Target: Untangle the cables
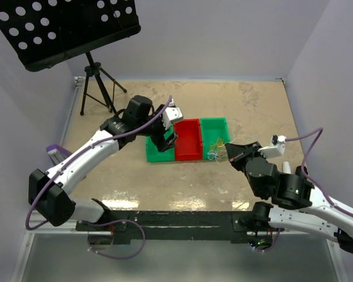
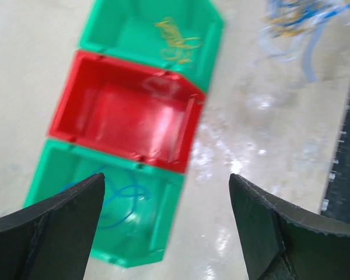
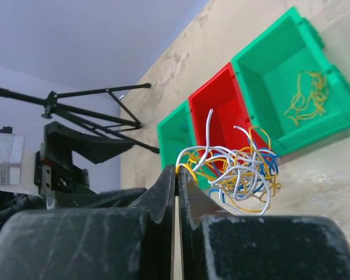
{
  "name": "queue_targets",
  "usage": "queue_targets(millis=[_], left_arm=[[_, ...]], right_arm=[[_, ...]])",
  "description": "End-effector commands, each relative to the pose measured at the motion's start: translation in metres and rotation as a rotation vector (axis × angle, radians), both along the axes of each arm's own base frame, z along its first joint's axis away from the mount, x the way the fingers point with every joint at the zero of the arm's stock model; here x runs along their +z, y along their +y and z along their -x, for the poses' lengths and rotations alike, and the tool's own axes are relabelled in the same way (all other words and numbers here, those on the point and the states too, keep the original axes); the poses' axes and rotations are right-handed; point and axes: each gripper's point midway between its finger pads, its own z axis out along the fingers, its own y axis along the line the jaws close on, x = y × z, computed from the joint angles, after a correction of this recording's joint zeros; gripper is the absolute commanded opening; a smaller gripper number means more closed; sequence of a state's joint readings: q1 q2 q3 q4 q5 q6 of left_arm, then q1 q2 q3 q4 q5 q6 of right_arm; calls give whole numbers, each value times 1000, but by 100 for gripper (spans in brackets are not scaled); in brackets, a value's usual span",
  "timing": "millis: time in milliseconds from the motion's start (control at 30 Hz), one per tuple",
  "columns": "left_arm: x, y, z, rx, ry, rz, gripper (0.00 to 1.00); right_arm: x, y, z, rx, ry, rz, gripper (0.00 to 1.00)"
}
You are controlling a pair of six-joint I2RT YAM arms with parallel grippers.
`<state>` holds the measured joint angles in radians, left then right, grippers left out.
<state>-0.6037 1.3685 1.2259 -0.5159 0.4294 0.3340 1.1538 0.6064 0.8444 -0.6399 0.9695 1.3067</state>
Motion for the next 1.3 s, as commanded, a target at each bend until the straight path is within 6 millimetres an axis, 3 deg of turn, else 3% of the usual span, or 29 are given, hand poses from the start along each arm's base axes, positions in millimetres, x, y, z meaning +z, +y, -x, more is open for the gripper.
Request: queue_targets(millis=[0, 200, 533, 700, 833, 1000, 1267], left_arm=[[2, -30, 64, -282, 88, 102, 93], [16, -43, 76, -382, 44, 139, 93], [11, -65, 83, -460, 83, 164, 82], [18, -76, 69, -440, 46, 187, 60], [13, -80, 65, -441, 51, 173, 46], [14, -76, 60, -415, 16, 156, 0], [11, -63, 62, -389, -7, 110, 0]], right_arm=[[25, 32, -6, 68, -57, -62, 0], [25, 60, -12, 113, -54, -60, 0], [30, 87, -17, 166, -74, -71, 0], [31, 95, -18, 184, -79, -69, 0], [31, 96, -17, 194, -80, -72, 0], [31, 90, -16, 185, -79, -68, 0], [33, 68, -11, 145, -73, -82, 0]])
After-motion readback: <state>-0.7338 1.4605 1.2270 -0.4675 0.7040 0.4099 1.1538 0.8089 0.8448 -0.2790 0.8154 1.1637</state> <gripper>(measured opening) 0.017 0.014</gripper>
